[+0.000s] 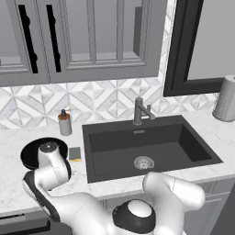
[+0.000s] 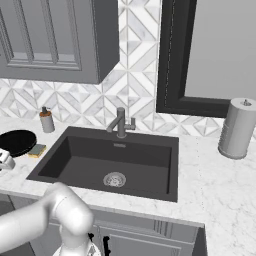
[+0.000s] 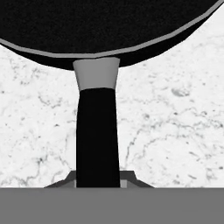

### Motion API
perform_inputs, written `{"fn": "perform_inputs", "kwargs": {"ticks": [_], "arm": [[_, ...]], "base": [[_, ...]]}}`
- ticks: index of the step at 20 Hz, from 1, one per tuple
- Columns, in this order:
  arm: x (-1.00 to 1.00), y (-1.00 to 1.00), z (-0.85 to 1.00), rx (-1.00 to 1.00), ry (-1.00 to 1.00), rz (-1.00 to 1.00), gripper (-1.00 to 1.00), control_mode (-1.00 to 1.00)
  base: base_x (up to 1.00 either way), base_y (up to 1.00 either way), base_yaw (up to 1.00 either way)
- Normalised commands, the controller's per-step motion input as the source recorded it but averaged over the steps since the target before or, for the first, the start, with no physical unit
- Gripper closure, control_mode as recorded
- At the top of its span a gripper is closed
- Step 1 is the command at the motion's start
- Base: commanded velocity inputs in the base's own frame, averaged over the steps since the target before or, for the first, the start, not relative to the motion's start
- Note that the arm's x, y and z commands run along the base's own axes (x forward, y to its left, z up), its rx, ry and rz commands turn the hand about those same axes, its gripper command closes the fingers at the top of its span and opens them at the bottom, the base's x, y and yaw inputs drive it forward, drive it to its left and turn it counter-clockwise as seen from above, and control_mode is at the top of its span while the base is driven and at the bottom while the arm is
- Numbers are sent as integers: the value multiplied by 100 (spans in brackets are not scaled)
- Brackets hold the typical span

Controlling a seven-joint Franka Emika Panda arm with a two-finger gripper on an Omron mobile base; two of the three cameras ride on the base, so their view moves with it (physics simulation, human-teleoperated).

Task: Pick the pan and sponge and place them into the sink. Then turn on the water.

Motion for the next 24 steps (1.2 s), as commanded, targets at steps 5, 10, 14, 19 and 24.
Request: {"fn": "perform_inputs", "kwargs": {"ticks": [5, 10, 14, 19, 24], "arm": [[0, -24, -30, 10, -4, 0, 100, -100], [0, -2, 12, 2, -4, 0, 100, -100], [0, 0, 91, -1, -1, 1, 100, -100], [-29, 0, 96, -2, -4, 1, 100, -100], [-81, -25, 53, 0, 0, -8, 100, -100]], "base": [[0, 0, 0], [0, 0, 0], [0, 0, 0], [0, 0, 0], [0, 0, 0]]}}
